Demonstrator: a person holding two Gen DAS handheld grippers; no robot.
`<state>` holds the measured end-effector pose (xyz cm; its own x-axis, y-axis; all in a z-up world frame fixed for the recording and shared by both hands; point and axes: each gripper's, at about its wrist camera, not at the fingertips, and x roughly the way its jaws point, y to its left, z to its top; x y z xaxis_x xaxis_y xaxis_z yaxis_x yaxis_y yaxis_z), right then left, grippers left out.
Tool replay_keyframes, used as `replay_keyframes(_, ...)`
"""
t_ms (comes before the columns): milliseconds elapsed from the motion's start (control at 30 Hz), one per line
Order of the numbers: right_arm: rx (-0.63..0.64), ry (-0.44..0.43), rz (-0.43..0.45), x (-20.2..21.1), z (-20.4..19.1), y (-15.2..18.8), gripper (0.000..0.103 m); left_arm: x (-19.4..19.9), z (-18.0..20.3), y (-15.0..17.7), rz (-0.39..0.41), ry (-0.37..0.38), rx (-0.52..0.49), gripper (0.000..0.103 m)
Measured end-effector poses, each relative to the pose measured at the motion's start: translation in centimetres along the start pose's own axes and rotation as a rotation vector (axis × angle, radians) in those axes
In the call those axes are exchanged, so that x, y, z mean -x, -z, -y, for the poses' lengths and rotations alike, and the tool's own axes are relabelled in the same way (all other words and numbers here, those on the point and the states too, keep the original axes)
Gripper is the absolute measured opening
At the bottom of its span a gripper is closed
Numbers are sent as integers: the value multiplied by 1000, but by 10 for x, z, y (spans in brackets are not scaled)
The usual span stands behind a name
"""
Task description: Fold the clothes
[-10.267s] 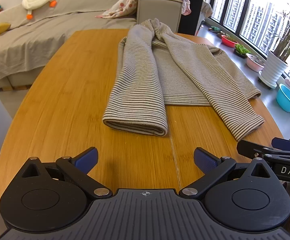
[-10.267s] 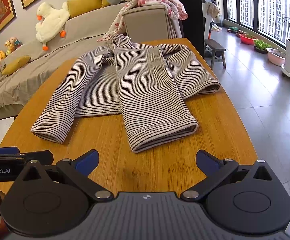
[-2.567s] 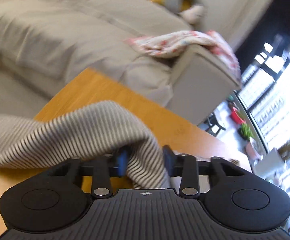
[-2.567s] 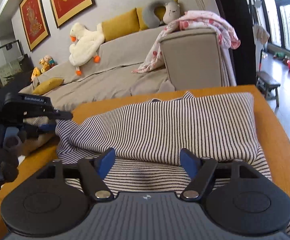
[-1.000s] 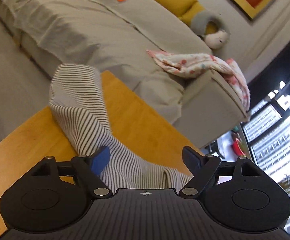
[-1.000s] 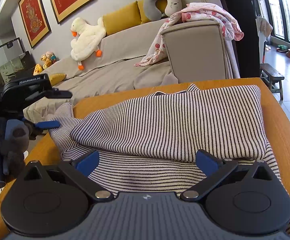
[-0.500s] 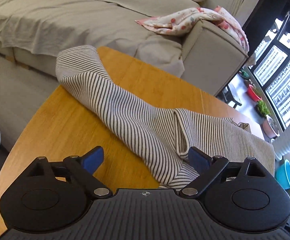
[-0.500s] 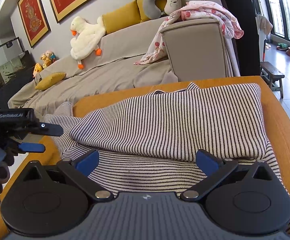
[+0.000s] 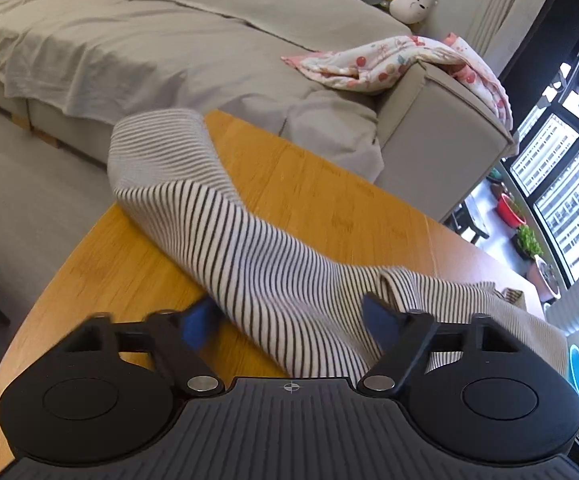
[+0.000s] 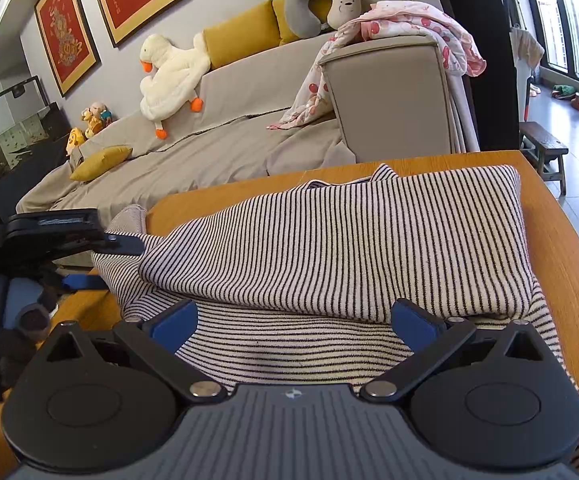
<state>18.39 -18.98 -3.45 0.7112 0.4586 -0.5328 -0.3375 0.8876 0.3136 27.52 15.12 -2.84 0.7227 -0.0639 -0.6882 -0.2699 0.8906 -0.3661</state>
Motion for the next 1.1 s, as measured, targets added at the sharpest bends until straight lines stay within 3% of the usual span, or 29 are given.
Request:
replay_keyframes(33, -2, -2, 1, 0, 1, 0, 103, -2, 0, -2, 5, -4, 1, 39)
replay_keyframes(133, -14, -11, 7, 1, 3, 0, 103, 1, 3, -10, 44, 13, -13, 20)
replay_keyframes(267, -42, -20, 37, 5, 8, -1, 103, 30, 38, -18, 154, 120, -111, 17)
replay_keyframes(400, -94, 31, 135, 26, 19, -7, 103, 59, 97, -4, 237, 261, -328, 17)
replay_keyframes(467, -131, 87, 204, 44, 29, -13, 103, 60, 121, 19, 219, 305, -452, 29)
replay_keyframes(533, -162, 135, 252, 61, 41, -19, 103, 54, 138, 47, 169, 328, -577, 50)
replay_keyframes(633, -162, 178, 262, 74, 54, -28, 103, 43, 147, 89, 87, 331, -719, 56)
replay_keyframes(667, -146, 187, 260, 75, 54, -31, 103, 40, 145, 99, 55, 342, -735, 60)
replay_keyframes(733, -103, 195, 252, 76, 52, -34, 103, 37, 140, 115, -4, 364, -759, 81)
replay_keyframes(833, -37, 188, 237, 72, 40, -41, 103, 37, 129, 127, -46, 374, -763, 91)
replay_keyframes(900, 7, 174, 221, 68, 29, -46, 98, 40, 124, 131, -33, 365, -770, 92)
replay_keyframes(933, 41, 163, 209, 65, 22, -51, 88, 40, 121, 130, -34, 361, -759, 96)
replay_keyframes(1000, 118, 135, 173, 55, 4, -61, 80, 40, 117, 128, -36, 353, -736, 96)
replay_keyframes(1100, 199, 99, 105, 33, -21, -80, 80, 40, 110, 124, -38, 358, -711, 97)
